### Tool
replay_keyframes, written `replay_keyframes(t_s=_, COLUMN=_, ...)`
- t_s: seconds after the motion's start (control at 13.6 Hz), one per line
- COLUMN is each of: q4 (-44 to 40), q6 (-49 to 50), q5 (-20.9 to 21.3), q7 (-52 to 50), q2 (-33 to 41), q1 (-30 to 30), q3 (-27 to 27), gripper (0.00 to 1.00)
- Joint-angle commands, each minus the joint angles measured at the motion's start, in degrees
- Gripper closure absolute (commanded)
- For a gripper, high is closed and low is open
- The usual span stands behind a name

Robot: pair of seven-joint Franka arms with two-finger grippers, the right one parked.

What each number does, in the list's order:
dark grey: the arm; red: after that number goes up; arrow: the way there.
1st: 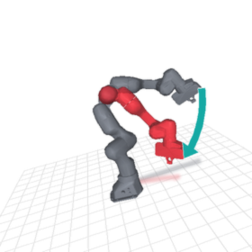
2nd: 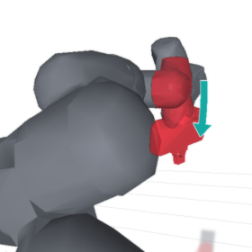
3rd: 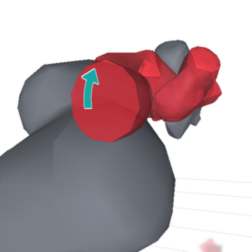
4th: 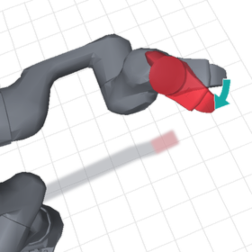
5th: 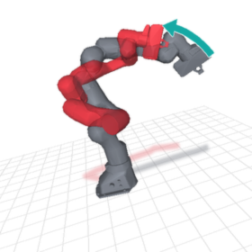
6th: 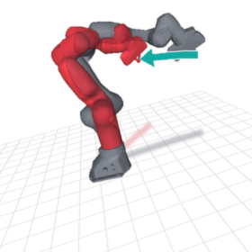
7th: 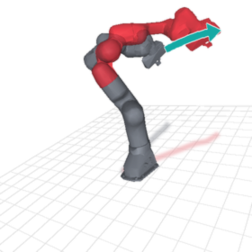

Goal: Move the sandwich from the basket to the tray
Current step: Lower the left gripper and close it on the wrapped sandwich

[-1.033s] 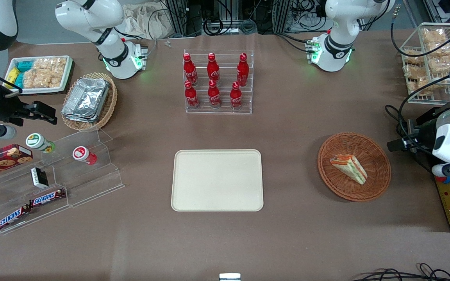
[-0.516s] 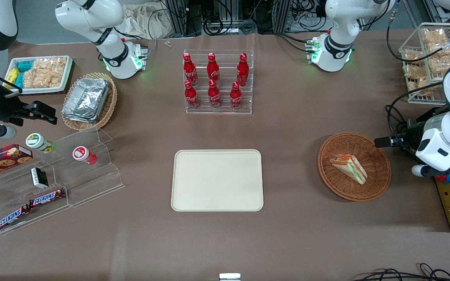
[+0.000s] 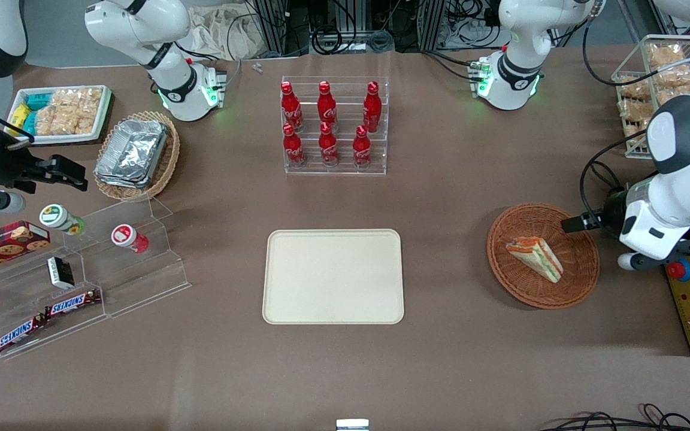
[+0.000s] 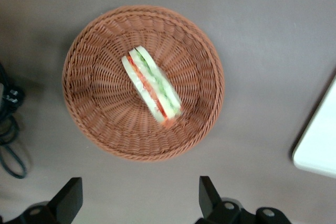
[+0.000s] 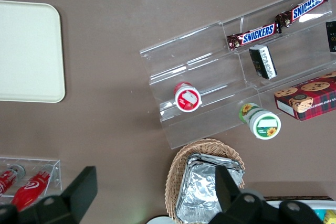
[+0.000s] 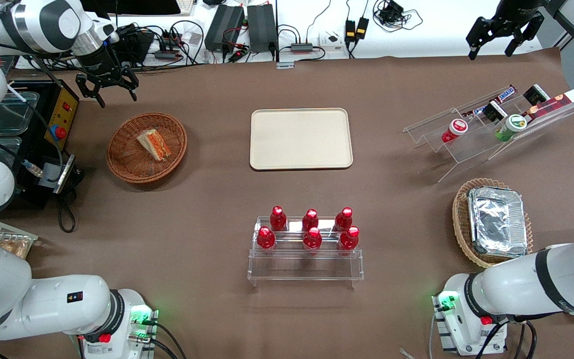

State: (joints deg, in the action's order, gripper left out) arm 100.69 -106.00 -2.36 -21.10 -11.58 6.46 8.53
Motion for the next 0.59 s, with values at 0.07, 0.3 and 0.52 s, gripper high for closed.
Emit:
replay_keyframes(t_s=0.07, q4=9.94, q6=-15.86, q5=0.34, q7=-16.13, q2=0.42, q1=-0.74, q3=0.26, gripper=0.01)
replay_keyframes(t_s=0.3, q4=11.63, q6=-23.36, q5=0.43, q7=-25.63, q2=-4.92, q1=-1.01, q3=0.17, gripper=0.01)
replay_keyframes(t_s=0.52, q4=12.51, q6=-25.91, q5=0.52, q7=-27.24, q2=-6.96, q1=-1.45, q3=0.08, gripper=0.02)
